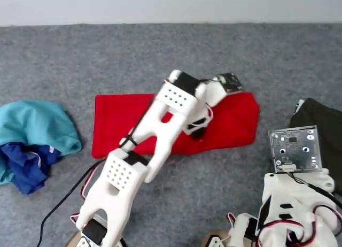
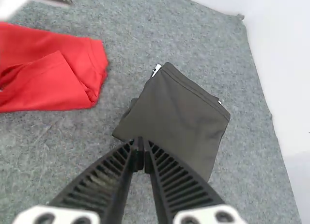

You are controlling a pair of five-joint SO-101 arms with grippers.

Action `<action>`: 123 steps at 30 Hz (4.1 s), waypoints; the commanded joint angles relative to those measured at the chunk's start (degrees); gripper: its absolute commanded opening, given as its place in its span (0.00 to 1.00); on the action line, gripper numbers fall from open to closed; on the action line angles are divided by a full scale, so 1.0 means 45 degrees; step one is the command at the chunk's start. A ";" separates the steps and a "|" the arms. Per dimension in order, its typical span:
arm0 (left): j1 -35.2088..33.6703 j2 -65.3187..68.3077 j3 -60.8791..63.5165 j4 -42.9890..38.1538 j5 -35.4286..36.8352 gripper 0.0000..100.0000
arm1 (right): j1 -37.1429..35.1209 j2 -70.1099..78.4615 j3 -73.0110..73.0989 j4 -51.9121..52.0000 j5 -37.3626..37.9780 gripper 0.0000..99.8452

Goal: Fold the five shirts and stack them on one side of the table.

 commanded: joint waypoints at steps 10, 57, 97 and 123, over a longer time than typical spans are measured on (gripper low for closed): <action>0.0410 -0.0313 -0.0694 0.0274 0.0039 0.18 | 0.0166 0.0088 -0.0078 0.0381 -0.0098 0.01; -0.1074 -0.0430 0.2061 -0.1836 -0.0020 0.18 | 0.0166 0.0088 -0.0078 0.0361 -0.0039 0.01; -0.0762 0.0860 -0.0947 0.0137 0.1016 0.18 | 0.0127 -0.0010 0.0547 0.0322 -0.0039 0.01; -0.9651 -0.6681 0.5460 0.0234 0.3888 0.30 | 0.0107 -0.0029 0.0606 0.0342 -0.0117 0.01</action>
